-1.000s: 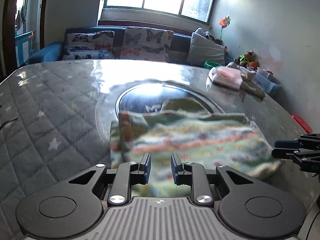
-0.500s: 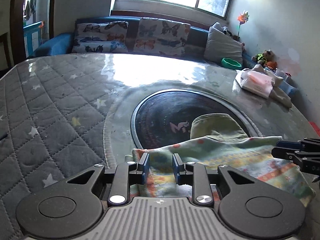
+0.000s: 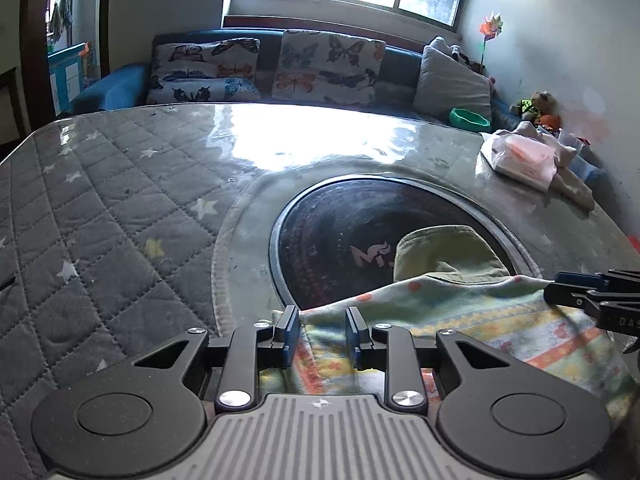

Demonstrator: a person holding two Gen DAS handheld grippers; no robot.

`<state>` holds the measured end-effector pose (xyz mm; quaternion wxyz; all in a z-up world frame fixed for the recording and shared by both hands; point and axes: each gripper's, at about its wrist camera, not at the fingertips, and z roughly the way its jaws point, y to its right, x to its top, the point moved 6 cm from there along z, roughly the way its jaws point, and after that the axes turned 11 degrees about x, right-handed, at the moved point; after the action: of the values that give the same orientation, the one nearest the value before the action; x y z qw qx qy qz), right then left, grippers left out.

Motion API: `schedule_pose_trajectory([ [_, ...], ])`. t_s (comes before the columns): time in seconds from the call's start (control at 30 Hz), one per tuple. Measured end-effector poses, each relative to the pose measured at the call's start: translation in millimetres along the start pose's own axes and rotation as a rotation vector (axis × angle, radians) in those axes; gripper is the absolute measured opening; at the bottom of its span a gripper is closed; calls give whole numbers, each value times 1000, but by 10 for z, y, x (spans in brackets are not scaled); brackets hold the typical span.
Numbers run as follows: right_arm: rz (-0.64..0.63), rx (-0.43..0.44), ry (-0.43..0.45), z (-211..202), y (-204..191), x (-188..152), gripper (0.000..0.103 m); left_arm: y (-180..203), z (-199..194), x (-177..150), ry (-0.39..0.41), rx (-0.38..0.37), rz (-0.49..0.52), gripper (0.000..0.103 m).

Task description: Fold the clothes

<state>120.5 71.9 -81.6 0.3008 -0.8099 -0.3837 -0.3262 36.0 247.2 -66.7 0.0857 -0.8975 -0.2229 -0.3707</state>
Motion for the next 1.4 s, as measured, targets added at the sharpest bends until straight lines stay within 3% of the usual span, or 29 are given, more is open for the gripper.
schedule_pose_trajectory([
  [0.2, -45, 20, 10, -138, -143, -7, 44, 7, -14, -12, 1, 9, 7, 30],
  [0.37, -64, 7, -22, -167, -166, -142, 48, 79, -126, -17, 19, 20, 26, 51],
  [0.47, -64, 7, -3, -250, -203, -147, 61, 91, -212, -46, 24, 23, 33, 58],
  [0.53, -70, 9, 9, -304, -246, -149, 62, 92, -269, -75, 30, 26, 34, 61],
  [0.6, -82, 15, 17, -353, -306, -171, 76, 81, -323, -115, 32, 32, 29, 69],
  [0.8, -116, 8, 37, -466, -477, -253, 91, 45, -511, -258, 52, 50, 19, 80],
  [0.93, -144, -3, 47, -536, -576, -326, 102, -6, -667, -333, 85, 57, 3, 96],
  [1.07, -164, 3, 61, -606, -670, -421, 103, -38, -806, -417, 120, 61, 2, 103],
  [1.4, -179, 40, 113, -775, -817, -585, 103, -79, -1097, -592, 210, 43, -40, 103],
])
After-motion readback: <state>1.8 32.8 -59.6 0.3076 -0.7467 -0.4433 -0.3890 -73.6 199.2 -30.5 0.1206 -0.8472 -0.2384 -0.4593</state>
